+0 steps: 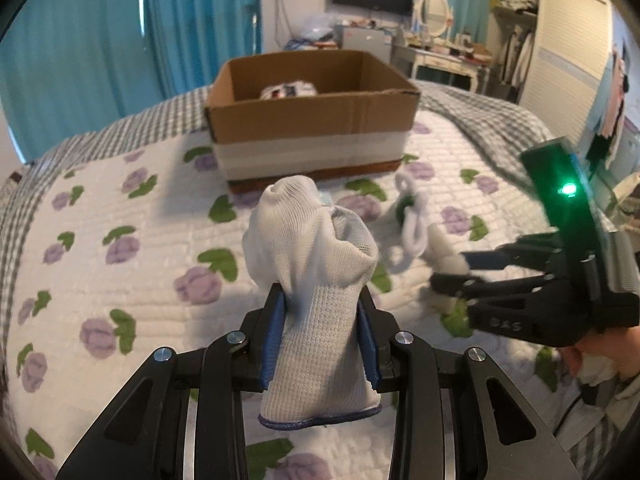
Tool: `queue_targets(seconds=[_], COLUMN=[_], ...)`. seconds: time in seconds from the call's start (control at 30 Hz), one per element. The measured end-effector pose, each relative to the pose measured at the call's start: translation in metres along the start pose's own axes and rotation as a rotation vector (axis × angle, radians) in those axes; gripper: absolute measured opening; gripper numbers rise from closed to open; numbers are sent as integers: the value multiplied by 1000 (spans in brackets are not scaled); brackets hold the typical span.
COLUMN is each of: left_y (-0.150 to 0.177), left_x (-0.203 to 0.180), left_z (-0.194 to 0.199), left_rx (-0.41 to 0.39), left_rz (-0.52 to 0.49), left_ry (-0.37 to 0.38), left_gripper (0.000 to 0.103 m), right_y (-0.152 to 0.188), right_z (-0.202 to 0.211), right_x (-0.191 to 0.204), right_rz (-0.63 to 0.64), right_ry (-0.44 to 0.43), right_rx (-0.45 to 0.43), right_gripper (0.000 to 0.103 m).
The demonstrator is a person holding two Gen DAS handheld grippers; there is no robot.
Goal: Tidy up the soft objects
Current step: 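Grasp the white sock with the left gripper while the right grasps the white plastic piece, then carry the sock and plastic piece into the box and open both grippers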
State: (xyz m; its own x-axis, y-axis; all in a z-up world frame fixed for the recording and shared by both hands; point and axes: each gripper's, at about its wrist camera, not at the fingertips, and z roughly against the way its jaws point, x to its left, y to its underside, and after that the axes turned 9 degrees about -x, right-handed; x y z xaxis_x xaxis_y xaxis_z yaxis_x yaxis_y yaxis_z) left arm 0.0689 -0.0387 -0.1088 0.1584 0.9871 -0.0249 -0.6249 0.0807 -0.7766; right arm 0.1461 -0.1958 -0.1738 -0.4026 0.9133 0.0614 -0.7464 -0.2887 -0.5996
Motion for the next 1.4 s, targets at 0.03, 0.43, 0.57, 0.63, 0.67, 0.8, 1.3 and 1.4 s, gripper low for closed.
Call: queue_targets(seconds=[0.03, 0.43, 0.57, 0.63, 0.67, 0.8, 1.3, 1.4], left_y=[1, 4, -2, -7, -10, -23, -113, -134], left_x=[2, 6, 5, 4, 3, 1, 6, 11], left_z=[-1, 32, 52, 60, 64, 74, 53, 36], left_rx=[6, -12, -46, -64, -75, -109, -208, -214], left_rz=[7, 5, 11, 10, 9, 2, -44, -45], left_ry=[-4, -25, -24, -23, -20, -10, 3, -2], left_gripper=[33, 33, 33, 33, 33, 33, 33, 33], right_y=[0, 3, -2, -5, -7, -21, -116, -141], right_z=[1, 57, 83, 98, 106, 135, 181, 172], right_x=[1, 19, 25, 27, 28, 31, 14, 9], right_rz=[3, 31, 45, 50, 54, 73, 110, 113], right_ry=[0, -14, -18, -19, -19, -17, 3, 6], right_rx=[-4, -120, -166, -197, -213, -273, -457, -476], right_gripper=[36, 34, 34, 34, 34, 34, 34, 34])
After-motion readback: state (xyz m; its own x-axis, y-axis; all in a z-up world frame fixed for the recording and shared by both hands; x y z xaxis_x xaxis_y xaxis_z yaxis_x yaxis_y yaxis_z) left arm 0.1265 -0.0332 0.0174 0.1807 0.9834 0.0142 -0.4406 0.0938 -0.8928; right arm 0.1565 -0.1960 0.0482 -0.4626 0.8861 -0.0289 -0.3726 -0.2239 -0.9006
